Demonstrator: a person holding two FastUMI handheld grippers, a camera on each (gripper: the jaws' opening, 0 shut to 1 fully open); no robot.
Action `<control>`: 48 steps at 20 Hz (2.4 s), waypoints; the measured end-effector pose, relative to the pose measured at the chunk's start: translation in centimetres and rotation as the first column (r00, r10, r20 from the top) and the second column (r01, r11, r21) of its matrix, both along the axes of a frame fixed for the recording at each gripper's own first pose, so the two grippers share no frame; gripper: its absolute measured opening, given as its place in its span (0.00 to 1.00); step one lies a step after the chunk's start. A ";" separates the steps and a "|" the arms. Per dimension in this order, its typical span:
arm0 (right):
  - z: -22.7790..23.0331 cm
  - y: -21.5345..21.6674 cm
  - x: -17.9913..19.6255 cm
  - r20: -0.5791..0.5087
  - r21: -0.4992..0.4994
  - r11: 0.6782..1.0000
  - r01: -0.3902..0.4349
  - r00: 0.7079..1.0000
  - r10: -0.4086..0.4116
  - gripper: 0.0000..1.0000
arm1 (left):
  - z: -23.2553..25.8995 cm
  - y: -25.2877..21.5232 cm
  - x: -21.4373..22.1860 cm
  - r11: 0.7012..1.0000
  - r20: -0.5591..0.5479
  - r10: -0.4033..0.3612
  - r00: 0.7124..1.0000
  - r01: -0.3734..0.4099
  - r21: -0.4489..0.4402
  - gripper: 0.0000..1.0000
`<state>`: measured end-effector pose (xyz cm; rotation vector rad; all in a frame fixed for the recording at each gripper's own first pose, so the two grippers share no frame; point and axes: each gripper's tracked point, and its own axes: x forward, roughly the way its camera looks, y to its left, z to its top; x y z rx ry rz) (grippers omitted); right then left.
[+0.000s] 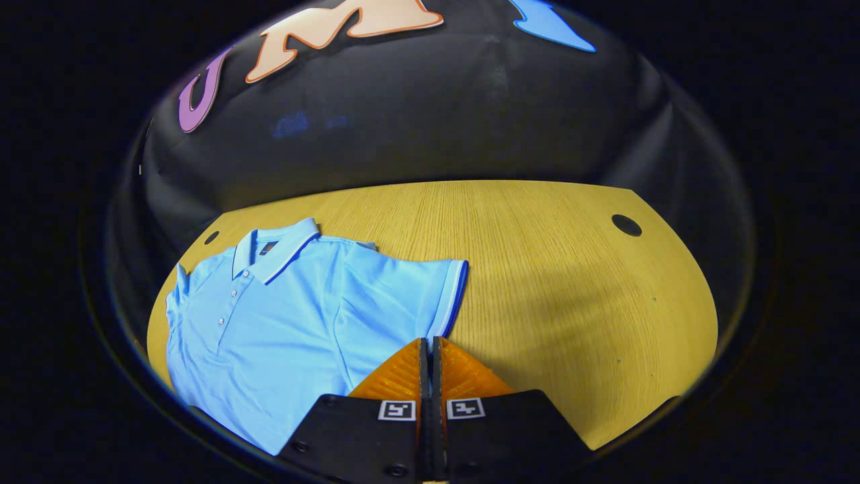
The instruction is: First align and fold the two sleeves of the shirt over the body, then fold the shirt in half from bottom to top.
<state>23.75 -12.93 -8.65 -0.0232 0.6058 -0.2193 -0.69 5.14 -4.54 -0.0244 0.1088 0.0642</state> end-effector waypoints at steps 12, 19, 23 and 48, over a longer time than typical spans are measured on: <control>3.1 15.2 1.9 0.209 0.430 0.857 -0.285 0.955 0.212 0.02 | 0.4 1.1 -0.4 1.000 0.014 0.019 1.000 -0.019 -0.014 0.95; 0.8 18.9 1.6 0.164 0.546 0.776 -0.315 0.949 0.270 0.01 | -0.2 2.1 -0.5 0.997 -0.001 0.030 1.000 -0.030 -0.074 0.94; 1.4 20.7 0.2 0.172 0.568 0.743 -0.356 0.933 0.315 0.36 | -0.3 2.3 0.0 0.985 -0.024 -0.001 1.000 -0.003 -0.172 0.95; 5.5 17.9 -16.6 0.326 0.286 0.833 -0.473 0.866 0.380 0.97 | -4.9 15.0 18.3 0.987 -0.375 0.069 0.925 -0.118 -0.110 0.93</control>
